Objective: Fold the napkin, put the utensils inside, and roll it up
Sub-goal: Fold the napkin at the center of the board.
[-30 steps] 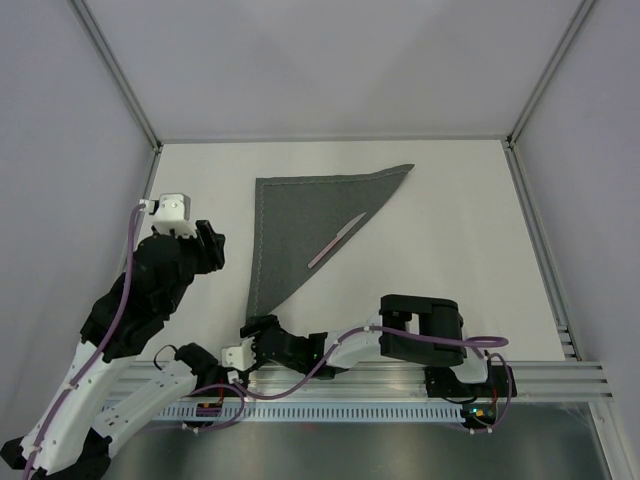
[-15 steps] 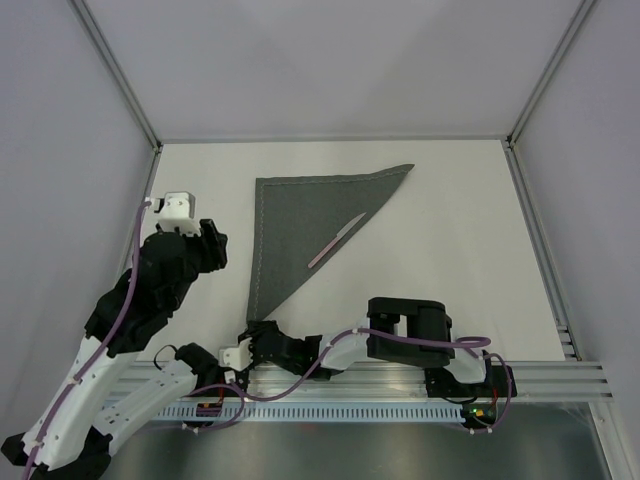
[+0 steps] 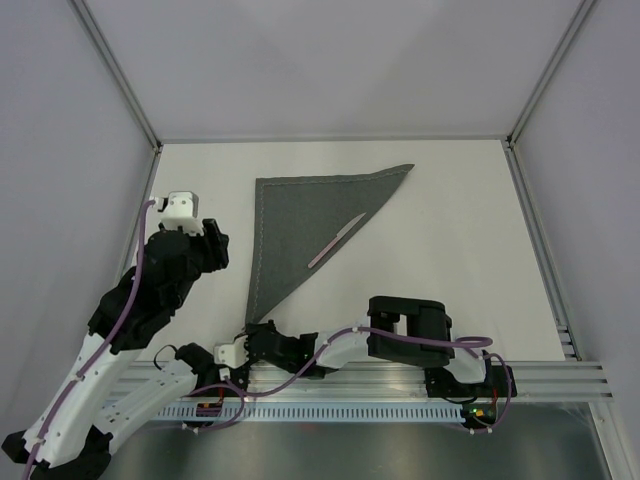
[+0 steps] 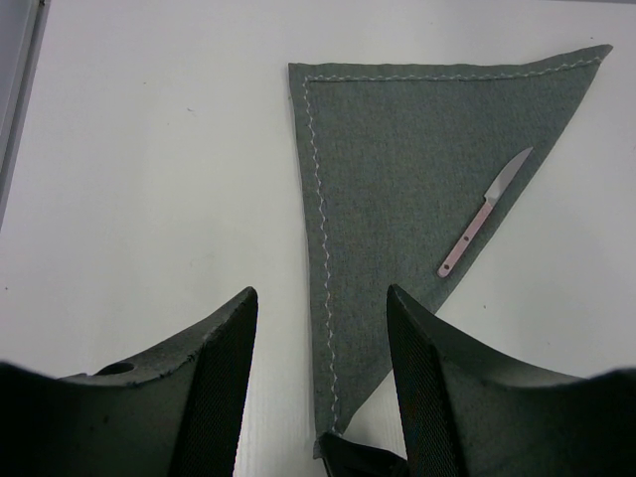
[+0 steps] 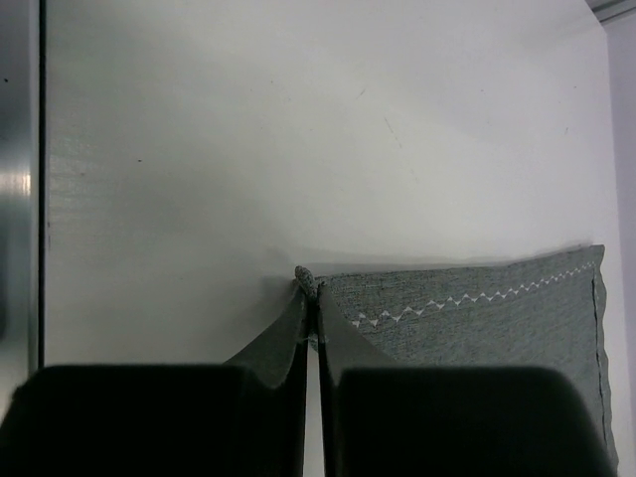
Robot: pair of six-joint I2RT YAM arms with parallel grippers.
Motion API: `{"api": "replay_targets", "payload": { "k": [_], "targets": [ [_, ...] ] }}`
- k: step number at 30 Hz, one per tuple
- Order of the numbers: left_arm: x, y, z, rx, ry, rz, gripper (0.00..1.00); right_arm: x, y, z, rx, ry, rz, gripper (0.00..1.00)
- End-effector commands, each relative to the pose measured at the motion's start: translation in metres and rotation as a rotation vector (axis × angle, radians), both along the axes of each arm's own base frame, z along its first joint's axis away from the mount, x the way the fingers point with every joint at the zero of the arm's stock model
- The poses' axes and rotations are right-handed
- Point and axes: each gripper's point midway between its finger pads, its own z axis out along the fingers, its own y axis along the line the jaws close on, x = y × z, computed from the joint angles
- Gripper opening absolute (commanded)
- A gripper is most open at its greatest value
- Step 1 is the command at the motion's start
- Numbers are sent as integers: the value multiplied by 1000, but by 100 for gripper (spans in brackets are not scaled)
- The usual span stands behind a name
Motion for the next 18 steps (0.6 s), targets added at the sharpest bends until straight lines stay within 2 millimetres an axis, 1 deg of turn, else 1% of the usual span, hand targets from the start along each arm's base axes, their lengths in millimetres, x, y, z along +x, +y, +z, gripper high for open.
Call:
{"api": "replay_targets", "payload": {
  "k": [1,2,3,5,6,7,8,9,18],
  "targets": [
    [3,-2,0,0,-2,-1,60,-2,12,36,70,40,-10,5],
    [3,-2,-1,2,1,1,60,-1,11,37,70,48,-13,3],
    [3,-2,0,-1,-1,3,60,0,12,41,77,53,-16,3],
    [3,-2,0,-2,-1,4,60,5,11,44,80,72,-32,3],
    [3,-1,0,-2,-3,5,60,7,11,50,93,79,-39,2],
    [4,-2,0,-2,-2,5,60,9,10,49,84,90,-46,1],
    [4,-1,-1,0,1,5,60,13,9,51,86,101,-56,1],
    [4,-2,0,-1,0,5,60,15,11,58,107,122,-66,1],
    [8,-3,-1,-10,0,17,60,44,0,72,118,193,-151,0]
  ]
}}
